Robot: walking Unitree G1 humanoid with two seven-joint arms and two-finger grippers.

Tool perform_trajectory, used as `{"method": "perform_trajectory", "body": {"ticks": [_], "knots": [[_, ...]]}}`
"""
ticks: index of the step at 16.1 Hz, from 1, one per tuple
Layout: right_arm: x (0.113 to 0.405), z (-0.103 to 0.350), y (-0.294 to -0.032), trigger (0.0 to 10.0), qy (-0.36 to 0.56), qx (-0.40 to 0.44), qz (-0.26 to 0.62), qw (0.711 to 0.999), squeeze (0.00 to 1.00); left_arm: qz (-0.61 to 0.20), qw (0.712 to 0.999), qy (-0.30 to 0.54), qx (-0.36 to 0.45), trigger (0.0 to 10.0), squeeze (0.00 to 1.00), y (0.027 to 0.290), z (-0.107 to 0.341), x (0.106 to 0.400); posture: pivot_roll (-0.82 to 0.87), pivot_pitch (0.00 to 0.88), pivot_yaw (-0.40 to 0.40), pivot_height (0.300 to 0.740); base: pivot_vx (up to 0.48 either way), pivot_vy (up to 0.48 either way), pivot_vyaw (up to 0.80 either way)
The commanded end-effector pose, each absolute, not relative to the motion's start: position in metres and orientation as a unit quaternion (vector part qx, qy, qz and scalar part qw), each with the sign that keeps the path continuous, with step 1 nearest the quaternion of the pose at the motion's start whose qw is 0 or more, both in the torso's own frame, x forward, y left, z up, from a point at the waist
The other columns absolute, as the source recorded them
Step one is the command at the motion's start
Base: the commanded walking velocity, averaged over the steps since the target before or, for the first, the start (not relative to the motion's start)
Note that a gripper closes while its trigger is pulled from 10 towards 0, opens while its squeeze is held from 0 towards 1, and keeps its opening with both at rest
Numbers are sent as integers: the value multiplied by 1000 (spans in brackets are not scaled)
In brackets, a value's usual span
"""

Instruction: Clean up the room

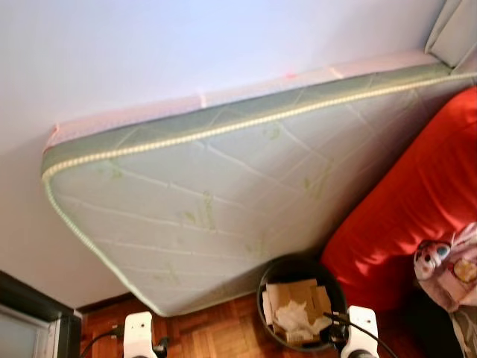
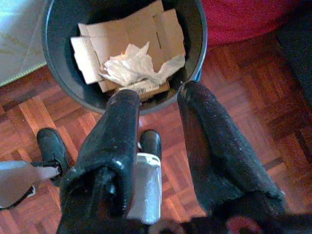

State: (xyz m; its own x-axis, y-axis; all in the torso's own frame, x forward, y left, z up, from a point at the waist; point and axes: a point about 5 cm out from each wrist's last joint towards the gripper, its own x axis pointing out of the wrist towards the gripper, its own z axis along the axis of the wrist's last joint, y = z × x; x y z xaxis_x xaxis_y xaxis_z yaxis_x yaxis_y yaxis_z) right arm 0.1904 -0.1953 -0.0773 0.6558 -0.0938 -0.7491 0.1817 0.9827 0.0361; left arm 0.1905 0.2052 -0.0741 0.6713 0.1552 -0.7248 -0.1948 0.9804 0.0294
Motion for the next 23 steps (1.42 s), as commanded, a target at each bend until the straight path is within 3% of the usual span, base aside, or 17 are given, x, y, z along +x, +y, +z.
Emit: {"method": "perform_trajectory", "body": {"ticks": [1,4,11,23], "knots": [[179,-83,-196,10000,424,54,-78,901,0,95,903,418,-21,10000,0,206,-81,177,-101,95,40,740,0,0,0],[177,-85,-194,10000,431,54,-77,898,0,99,902,419,-22,10000,0,207,-82,176,-91,96,40,740,0,0,0],[164,-91,-195,10000,460,32,-59,885,0,101,898,428,-27,10000,0,201,-86,168,-85,113,26,740,0,0,-777],[155,-89,-223,10000,467,28,-76,881,0,104,900,424,-8,10000,0,203,-83,174,-65,204,13,740,0,-89,-744]]}}
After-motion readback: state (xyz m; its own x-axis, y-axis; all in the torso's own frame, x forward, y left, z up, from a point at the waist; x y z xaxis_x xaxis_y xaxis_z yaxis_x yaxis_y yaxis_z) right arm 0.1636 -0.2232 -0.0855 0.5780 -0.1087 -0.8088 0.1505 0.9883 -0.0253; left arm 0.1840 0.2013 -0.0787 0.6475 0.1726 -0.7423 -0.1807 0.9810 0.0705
